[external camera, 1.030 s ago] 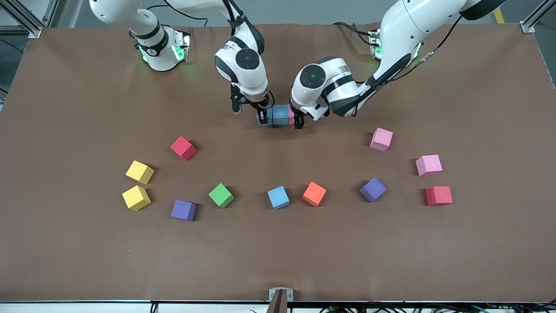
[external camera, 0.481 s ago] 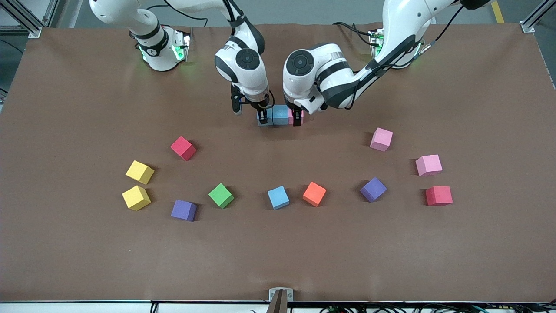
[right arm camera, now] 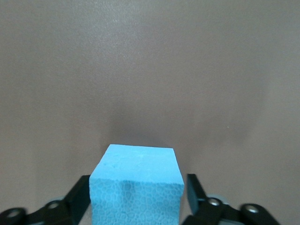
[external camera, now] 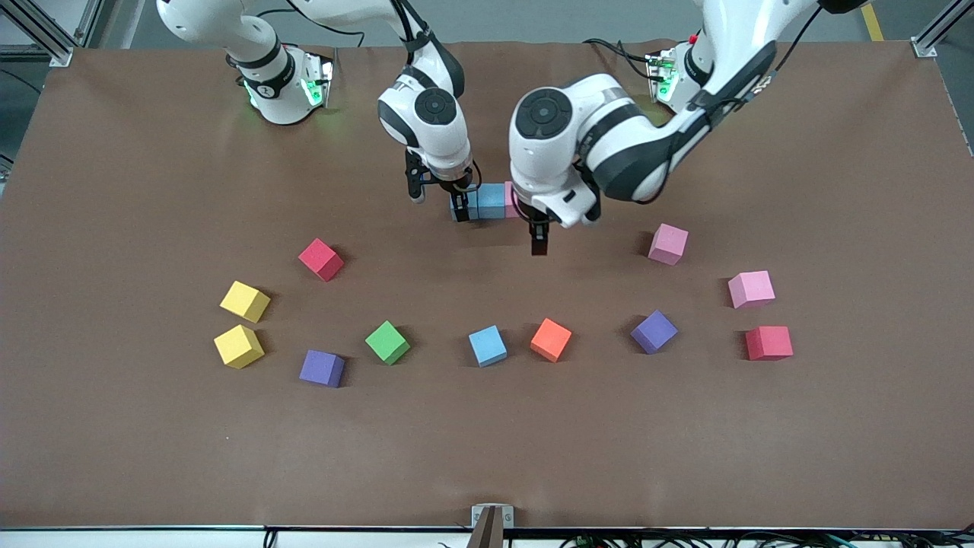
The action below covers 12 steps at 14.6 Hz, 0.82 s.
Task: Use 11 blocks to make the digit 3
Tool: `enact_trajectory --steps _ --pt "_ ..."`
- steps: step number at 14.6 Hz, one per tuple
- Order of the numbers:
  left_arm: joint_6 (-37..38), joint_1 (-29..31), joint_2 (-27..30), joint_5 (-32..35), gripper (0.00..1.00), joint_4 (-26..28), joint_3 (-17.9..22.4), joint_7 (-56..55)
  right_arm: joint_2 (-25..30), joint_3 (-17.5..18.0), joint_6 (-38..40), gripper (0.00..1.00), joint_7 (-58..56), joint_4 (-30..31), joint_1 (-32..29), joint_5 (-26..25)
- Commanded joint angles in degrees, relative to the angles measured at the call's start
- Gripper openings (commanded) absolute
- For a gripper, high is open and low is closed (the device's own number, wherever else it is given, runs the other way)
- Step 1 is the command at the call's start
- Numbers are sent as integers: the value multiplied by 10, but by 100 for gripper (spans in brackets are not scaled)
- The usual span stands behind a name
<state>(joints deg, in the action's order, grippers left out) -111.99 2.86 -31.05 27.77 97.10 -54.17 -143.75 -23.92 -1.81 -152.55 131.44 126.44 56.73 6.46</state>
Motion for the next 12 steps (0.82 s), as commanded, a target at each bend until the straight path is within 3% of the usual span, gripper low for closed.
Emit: enact_trajectory --steps 1,7,12 --pt "24 31 0 10 100 -41 -2 133 -7 -5 -5 100 8 -7 12 7" --pt "73 80 3 6 100 -130 -3 377 -6 -5 -4 100 4 -7 9 7" --pt "167 126 5 9 100 -171 -6 633 -3 -5 19 100 4 -8 9 7"
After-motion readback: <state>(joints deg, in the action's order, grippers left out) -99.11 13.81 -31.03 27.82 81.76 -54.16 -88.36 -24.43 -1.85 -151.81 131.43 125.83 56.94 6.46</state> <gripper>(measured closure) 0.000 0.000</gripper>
